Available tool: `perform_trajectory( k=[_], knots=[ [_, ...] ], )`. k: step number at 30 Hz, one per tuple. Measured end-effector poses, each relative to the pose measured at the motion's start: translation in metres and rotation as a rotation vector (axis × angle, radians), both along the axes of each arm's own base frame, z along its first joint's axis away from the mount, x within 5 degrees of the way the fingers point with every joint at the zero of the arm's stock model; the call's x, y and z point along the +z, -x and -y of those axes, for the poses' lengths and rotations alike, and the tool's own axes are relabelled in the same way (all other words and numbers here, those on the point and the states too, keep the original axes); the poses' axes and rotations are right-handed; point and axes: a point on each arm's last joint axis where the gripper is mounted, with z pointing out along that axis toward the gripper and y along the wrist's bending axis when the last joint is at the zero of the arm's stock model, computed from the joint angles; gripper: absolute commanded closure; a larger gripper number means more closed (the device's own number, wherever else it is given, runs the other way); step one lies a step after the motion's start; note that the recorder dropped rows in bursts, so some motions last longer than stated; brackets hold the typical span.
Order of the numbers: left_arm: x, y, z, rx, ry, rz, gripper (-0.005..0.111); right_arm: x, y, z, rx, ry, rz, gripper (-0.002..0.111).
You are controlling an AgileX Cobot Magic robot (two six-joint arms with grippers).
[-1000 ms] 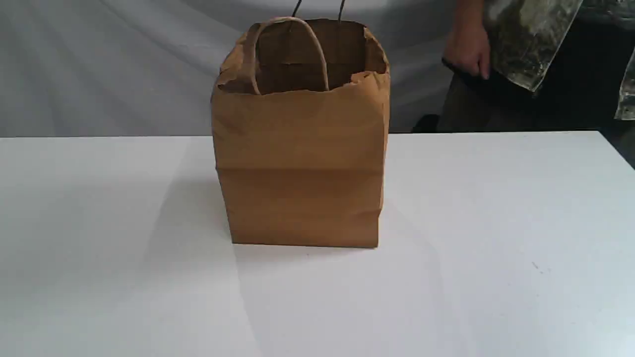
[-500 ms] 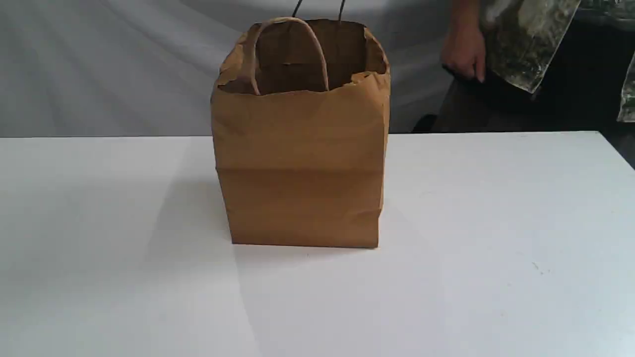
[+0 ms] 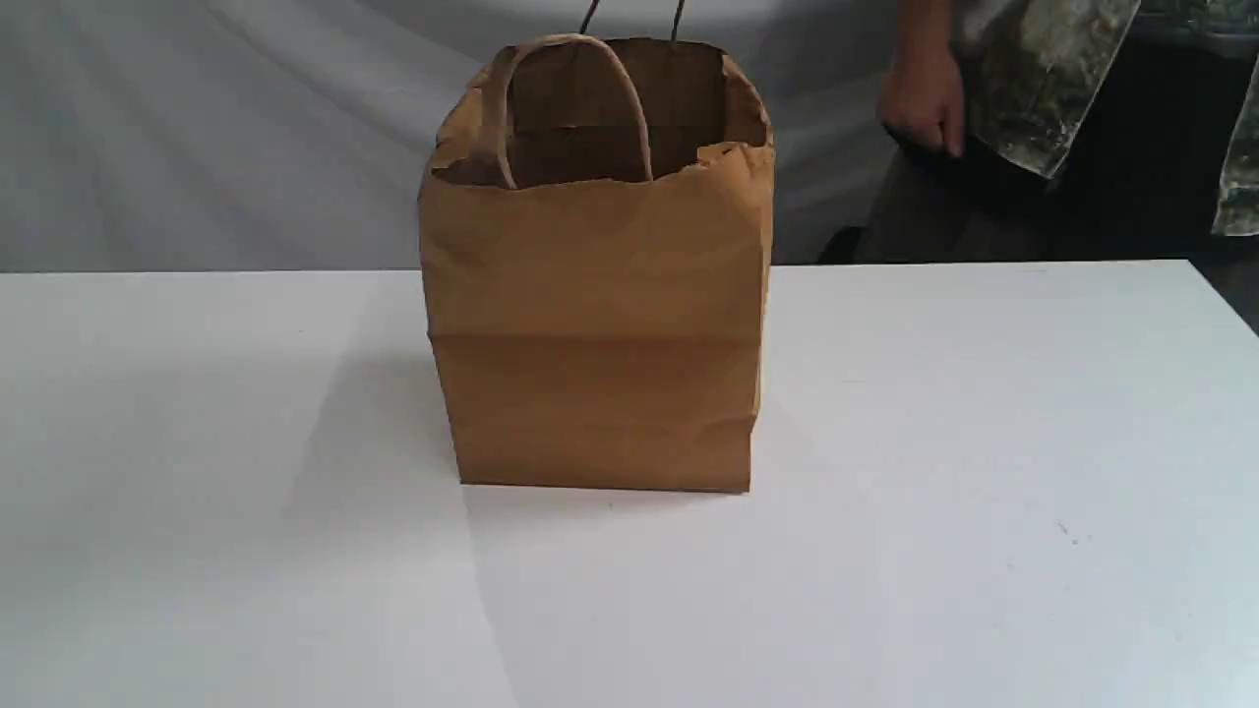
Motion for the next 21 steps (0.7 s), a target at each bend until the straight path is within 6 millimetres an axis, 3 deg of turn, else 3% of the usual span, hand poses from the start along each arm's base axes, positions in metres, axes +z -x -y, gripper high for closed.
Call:
perform_trajectory(
  k=[8, 21],
  knots=[
    [-0.001, 0.001, -0.002, 0.026, -0.099, 0.019, 0.043, 0.0, 0.0, 0.0, -0.003, -0.005, -0.001, 0.04],
    [0.0, -0.001, -0.016, 0.282, -0.111, 0.018, 0.043, 0.0, 0.0, 0.0, -0.003, -0.005, -0.001, 0.04]
  ],
)
